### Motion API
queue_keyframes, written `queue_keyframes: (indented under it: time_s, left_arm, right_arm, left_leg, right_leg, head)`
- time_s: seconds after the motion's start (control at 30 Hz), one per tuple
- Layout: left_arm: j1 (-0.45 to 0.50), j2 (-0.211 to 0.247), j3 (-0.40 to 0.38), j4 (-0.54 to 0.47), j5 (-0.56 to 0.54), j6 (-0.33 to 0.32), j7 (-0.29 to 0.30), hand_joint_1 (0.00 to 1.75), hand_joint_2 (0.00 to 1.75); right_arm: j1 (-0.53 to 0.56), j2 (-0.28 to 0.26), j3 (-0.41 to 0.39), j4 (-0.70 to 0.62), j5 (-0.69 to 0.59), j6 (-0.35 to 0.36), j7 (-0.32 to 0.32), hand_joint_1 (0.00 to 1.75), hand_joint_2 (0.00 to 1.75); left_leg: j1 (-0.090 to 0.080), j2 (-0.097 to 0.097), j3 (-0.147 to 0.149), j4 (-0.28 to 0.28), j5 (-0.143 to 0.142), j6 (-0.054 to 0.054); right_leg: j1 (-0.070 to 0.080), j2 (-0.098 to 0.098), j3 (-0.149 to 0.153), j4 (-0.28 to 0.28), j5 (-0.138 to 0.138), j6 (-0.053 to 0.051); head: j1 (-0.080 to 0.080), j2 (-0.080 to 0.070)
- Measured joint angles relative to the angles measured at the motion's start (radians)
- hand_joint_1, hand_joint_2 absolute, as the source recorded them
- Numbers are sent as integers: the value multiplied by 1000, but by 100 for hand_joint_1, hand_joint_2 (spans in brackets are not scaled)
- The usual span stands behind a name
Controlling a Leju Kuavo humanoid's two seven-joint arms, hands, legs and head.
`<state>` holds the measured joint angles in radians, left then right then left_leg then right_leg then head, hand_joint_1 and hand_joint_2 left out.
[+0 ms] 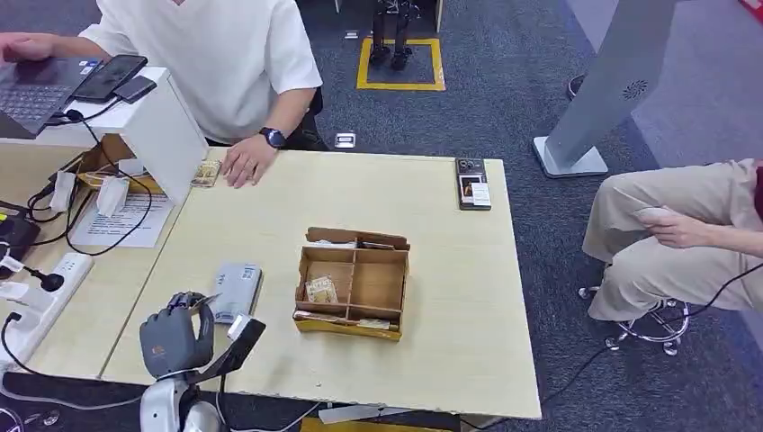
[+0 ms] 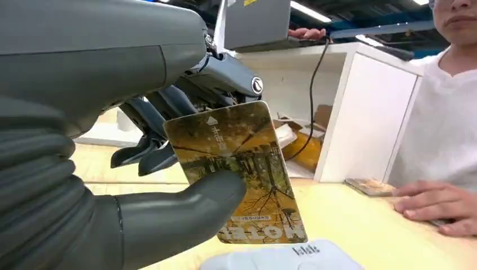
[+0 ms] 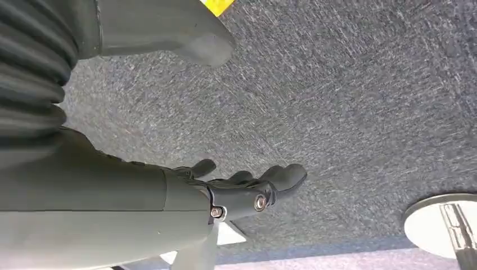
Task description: Pass the card to the sensor for recognition and then transmit it.
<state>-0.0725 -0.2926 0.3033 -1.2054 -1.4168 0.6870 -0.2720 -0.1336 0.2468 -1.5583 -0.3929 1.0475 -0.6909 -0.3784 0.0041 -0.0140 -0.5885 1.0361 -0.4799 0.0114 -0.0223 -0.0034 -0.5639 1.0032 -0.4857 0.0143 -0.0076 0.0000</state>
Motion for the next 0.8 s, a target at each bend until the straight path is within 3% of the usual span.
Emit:
queue_keyframes:
  time_s: [0.2, 0.5, 0.8]
  left_arm:
    - [-9, -2, 6, 23, -14, 1, 10, 175, 175]
    - [-40, -2, 4, 89, -46, 10, 108, 175, 175]
    - [-53, -1, -5, 141, -72, 12, 146, 175, 175]
  right_arm:
    - [-1, -4, 0, 4, 7, 0, 0, 0, 175]
    - [-1, -11, 0, 13, 9, 0, -2, 0, 175]
    - [-1, -13, 0, 21, 13, 0, -8, 0, 175]
  left_leg:
    - [0, 0, 0, 0, 0, 0]
    - [0, 0, 0, 0, 0, 0]
    - [0, 0, 0, 0, 0, 0]
  right_leg:
    - [0, 0, 0, 0, 0, 0]
    - [0, 0, 0, 0, 0, 0]
    - [0, 0, 0, 0, 0, 0]
  head:
    - [0, 0]
    - [0, 0]
    - [0, 0]
